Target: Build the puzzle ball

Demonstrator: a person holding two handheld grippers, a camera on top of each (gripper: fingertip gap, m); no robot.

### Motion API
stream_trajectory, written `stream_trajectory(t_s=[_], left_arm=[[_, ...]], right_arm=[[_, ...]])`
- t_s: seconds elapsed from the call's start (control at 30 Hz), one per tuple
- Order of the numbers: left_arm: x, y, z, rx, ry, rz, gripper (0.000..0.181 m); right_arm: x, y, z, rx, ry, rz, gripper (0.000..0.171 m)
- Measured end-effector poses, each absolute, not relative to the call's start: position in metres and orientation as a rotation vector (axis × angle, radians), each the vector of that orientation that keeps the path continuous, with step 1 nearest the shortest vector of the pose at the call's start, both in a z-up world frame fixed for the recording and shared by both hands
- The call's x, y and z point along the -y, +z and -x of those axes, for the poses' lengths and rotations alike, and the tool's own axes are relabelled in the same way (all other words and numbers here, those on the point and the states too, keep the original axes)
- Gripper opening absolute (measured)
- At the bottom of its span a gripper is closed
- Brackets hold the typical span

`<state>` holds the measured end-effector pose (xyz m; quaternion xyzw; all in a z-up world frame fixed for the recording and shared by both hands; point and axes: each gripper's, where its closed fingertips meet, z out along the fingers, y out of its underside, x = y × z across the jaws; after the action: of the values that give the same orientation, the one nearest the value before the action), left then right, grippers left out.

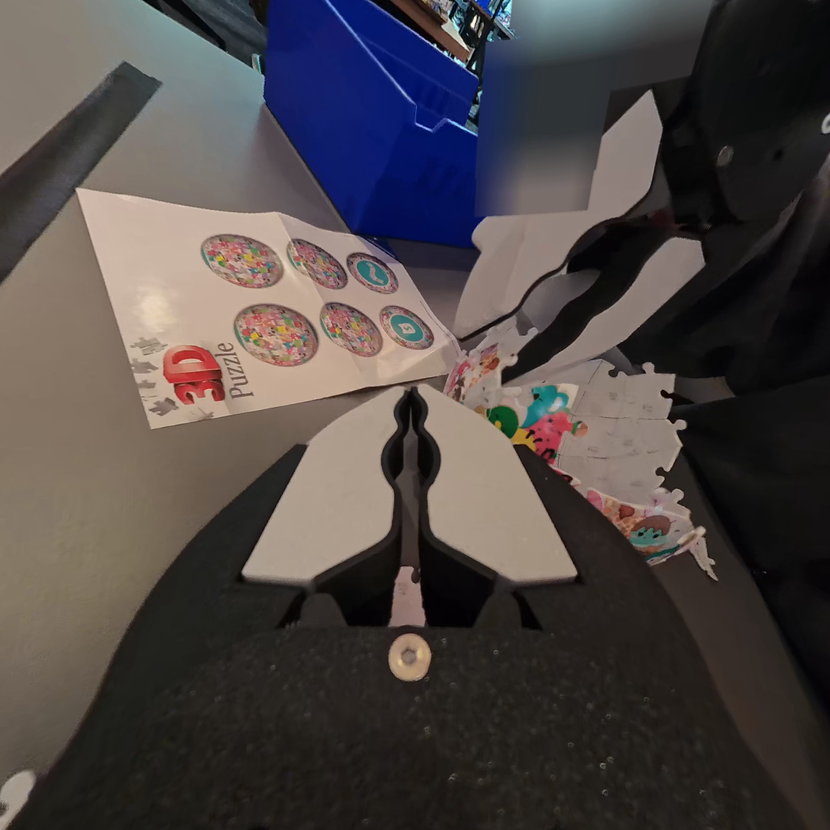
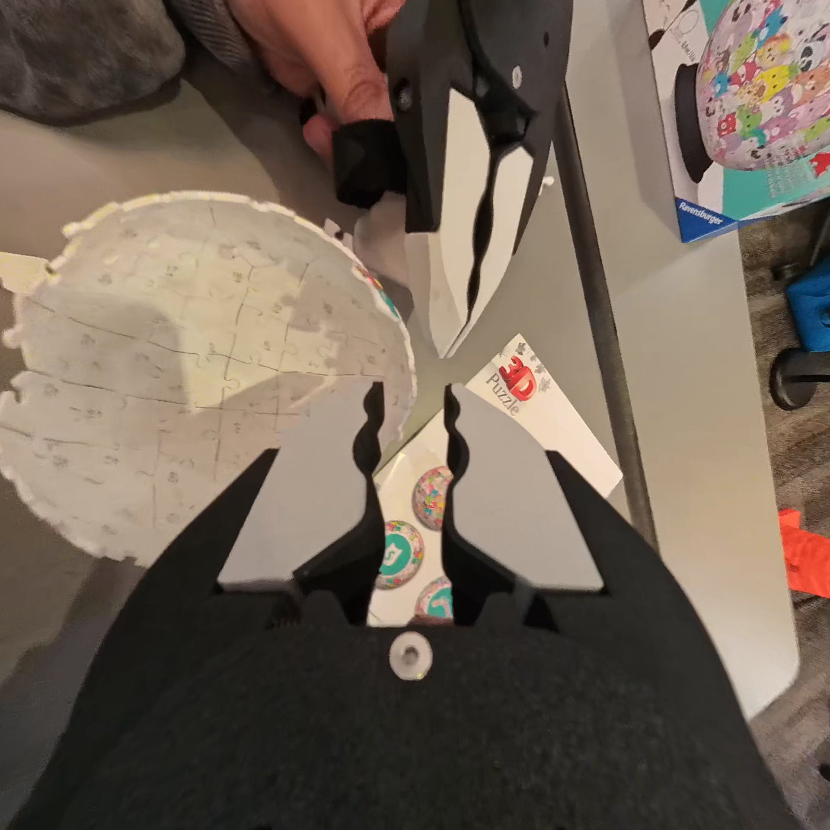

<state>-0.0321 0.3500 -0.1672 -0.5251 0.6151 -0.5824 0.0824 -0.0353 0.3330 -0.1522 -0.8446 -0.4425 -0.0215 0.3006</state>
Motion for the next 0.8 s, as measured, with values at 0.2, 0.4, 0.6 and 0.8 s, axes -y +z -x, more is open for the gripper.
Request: stream_trajectory(t_s=[0.2, 0.4, 0.6, 0.8], left_arm=[[-0.3445, -0.1711, 0.0336, -1.890, -1.721, 1.565, 0.000], [-0.3413, -0.1733, 0.0346, -1.915, -1.706, 1.564, 0.000], [-0.3409, -0.1745, 0.0345, -1.918, -1.703, 1.573, 0.000], [-0.3413, -0.1743, 0.0347, -1.915, -1.694, 1.570, 0.000]], right_arm=[[-0.3383, -0.1584, 0.0398, 1.257, -0.145, 2.236, 0.019], [-0.3416, -0.1598, 0.0423, 1.275, -0.198, 2.208, 0.006], [-0.3415, -0.1604, 0.0429, 1.276, -0.207, 2.193, 0.005], [-0.3417, -0.1608, 0.0432, 1.254, -0.176, 2.206, 0.005]])
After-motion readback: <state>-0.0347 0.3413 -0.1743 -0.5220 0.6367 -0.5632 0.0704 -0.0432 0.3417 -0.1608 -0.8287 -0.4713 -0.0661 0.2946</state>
